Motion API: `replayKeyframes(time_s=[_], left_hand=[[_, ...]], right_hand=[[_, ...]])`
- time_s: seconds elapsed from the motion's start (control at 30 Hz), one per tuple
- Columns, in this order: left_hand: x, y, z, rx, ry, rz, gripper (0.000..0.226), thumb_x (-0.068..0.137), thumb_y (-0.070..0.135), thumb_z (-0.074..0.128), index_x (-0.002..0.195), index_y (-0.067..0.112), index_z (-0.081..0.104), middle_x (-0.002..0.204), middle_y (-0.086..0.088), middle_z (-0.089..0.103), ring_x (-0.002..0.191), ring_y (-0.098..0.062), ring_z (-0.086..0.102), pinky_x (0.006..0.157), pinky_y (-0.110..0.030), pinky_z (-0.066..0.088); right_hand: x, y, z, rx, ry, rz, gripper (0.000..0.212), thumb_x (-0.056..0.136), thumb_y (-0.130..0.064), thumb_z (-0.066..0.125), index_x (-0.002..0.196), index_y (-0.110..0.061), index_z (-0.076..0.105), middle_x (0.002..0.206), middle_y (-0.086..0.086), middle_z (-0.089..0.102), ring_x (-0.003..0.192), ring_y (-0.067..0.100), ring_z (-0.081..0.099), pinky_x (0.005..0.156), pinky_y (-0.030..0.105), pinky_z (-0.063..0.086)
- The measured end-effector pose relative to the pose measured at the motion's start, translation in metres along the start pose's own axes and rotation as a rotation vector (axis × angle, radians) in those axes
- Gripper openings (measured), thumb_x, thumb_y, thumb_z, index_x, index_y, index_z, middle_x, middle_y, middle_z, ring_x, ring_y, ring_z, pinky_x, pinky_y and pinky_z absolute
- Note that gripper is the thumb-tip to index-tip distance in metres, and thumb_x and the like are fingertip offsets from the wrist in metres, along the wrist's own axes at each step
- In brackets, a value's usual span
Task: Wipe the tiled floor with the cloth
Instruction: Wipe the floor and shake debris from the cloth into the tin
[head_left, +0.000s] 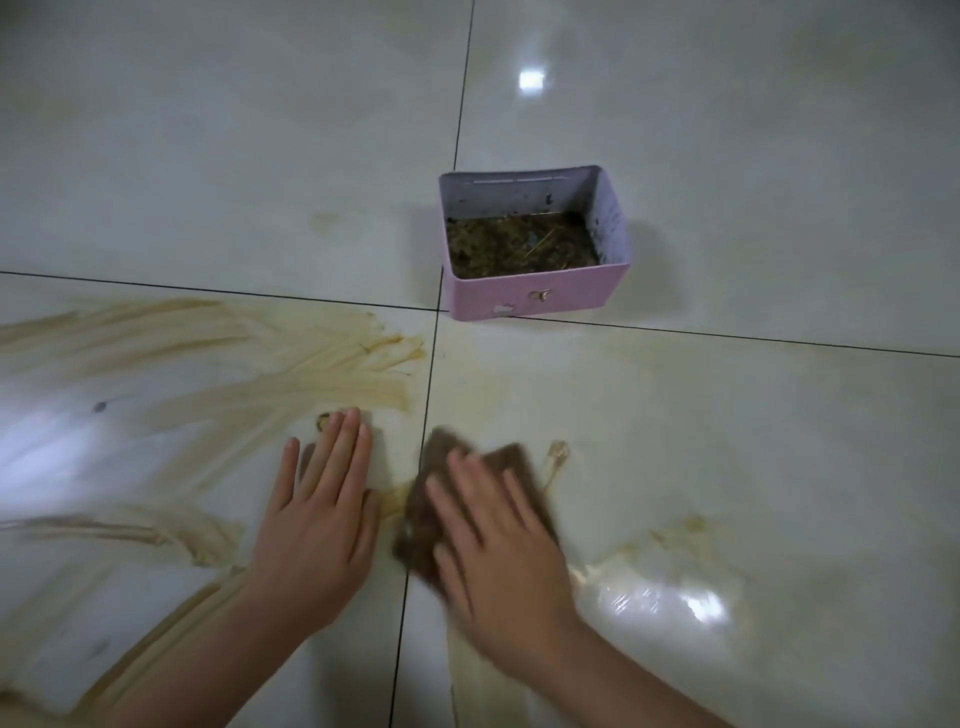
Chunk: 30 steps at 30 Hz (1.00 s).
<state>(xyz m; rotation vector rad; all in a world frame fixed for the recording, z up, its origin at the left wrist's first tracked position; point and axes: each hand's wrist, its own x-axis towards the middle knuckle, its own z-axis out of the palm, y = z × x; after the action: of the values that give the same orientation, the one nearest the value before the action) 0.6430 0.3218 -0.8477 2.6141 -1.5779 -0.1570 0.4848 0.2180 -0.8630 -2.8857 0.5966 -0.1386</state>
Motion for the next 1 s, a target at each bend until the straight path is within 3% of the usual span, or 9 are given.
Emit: replayKeyframes(time_s=[0.07, 0.13, 0.27, 0.37, 0.5, 0.6, 0.7, 0.9, 1.0], left_hand=[[-0.004, -0.005, -0.002, 0.018, -0.008, 0.012, 0.060, 0.097, 0.030, 0.023, 0.143, -0.005, 0.035, 0.153, -0.018, 0.029, 0.142, -0.033, 0.028, 0.112, -0.051, 0.017], [-0.004, -0.011, -0.002, 0.033, -0.009, 0.034, 0.060, 0.098, 0.032, 0.022, 0.144, -0.004, 0.032, 0.155, -0.016, 0.026, 0.145, -0.028, 0.024, 0.113, -0.051, 0.018], [-0.005, -0.014, 0.003, 0.033, 0.007, 0.059, 0.060, 0.099, 0.032, 0.021, 0.146, -0.004, 0.028, 0.156, -0.017, 0.023, 0.146, -0.027, 0.019, 0.113, -0.052, 0.018], [-0.005, -0.011, 0.006, 0.020, 0.019, 0.039, 0.060, 0.100, 0.033, 0.016, 0.145, -0.005, 0.029, 0.156, -0.017, 0.024, 0.145, -0.027, 0.021, 0.113, -0.054, 0.021], [-0.005, -0.010, 0.007, 0.017, 0.024, 0.024, 0.061, 0.100, 0.034, 0.013, 0.145, -0.004, 0.031, 0.155, -0.017, 0.025, 0.144, -0.032, 0.026, 0.112, -0.054, 0.022], [-0.005, -0.010, 0.005, 0.013, 0.022, 0.025, 0.060, 0.100, 0.033, 0.016, 0.145, -0.004, 0.031, 0.155, -0.017, 0.025, 0.143, -0.033, 0.026, 0.113, -0.054, 0.021], [-0.004, -0.011, 0.007, 0.007, 0.028, 0.030, 0.060, 0.098, 0.032, 0.021, 0.145, -0.004, 0.030, 0.156, -0.017, 0.024, 0.144, -0.031, 0.024, 0.113, -0.054, 0.021], [-0.005, -0.012, 0.010, -0.009, 0.030, 0.025, 0.060, 0.098, 0.032, 0.021, 0.147, -0.002, 0.028, 0.157, -0.014, 0.023, 0.146, -0.028, 0.022, 0.113, -0.054, 0.023], [-0.005, -0.012, 0.008, -0.013, 0.025, 0.029, 0.060, 0.098, 0.033, 0.021, 0.147, -0.002, 0.029, 0.157, -0.015, 0.023, 0.146, -0.029, 0.022, 0.113, -0.055, 0.024]], right_hand=[[-0.007, 0.025, -0.014, 0.022, -0.138, -0.322, 0.050, 0.100, -0.037, 0.032, 0.146, -0.019, 0.041, 0.156, 0.007, 0.032, 0.145, 0.021, 0.028, 0.118, 0.042, 0.020], [0.007, 0.080, -0.026, -0.006, -0.141, -0.425, 0.047, 0.096, -0.030, 0.041, 0.140, -0.016, 0.050, 0.150, 0.008, 0.041, 0.138, 0.024, 0.041, 0.116, 0.043, 0.028], [0.060, 0.165, -0.047, -0.010, 0.025, 0.251, 0.045, 0.101, -0.017, 0.040, 0.145, -0.008, 0.038, 0.156, 0.014, 0.028, 0.144, 0.029, 0.029, 0.119, 0.041, 0.016], [0.059, 0.120, -0.029, -0.059, 0.111, 0.559, 0.050, 0.102, -0.024, 0.029, 0.150, -0.009, 0.030, 0.159, 0.014, 0.019, 0.148, 0.025, 0.016, 0.121, 0.040, 0.007], [-0.030, 0.025, -0.011, -0.020, -0.072, 0.032, 0.054, 0.097, -0.031, 0.030, 0.148, -0.014, 0.036, 0.157, 0.010, 0.029, 0.148, 0.023, 0.018, 0.118, 0.041, 0.017], [-0.034, 0.064, -0.031, -0.025, -0.185, -0.324, 0.052, 0.093, -0.030, 0.042, 0.144, -0.016, 0.045, 0.153, 0.008, 0.036, 0.143, 0.022, 0.033, 0.115, 0.041, 0.027], [0.009, 0.113, -0.043, 0.046, -0.060, -0.131, 0.045, 0.094, -0.018, 0.043, 0.135, -0.006, 0.053, 0.146, 0.015, 0.044, 0.135, 0.032, 0.044, 0.109, 0.048, 0.037], [0.048, 0.077, -0.020, 0.014, 0.197, 0.593, 0.046, 0.098, -0.016, 0.044, 0.142, -0.003, 0.045, 0.153, 0.018, 0.032, 0.143, 0.031, 0.031, 0.119, 0.046, 0.019], [0.006, 0.007, -0.004, 0.046, 0.052, 0.161, 0.050, 0.099, -0.030, 0.034, 0.144, -0.011, 0.044, 0.156, 0.013, 0.031, 0.145, 0.026, 0.028, 0.117, 0.047, 0.021]])
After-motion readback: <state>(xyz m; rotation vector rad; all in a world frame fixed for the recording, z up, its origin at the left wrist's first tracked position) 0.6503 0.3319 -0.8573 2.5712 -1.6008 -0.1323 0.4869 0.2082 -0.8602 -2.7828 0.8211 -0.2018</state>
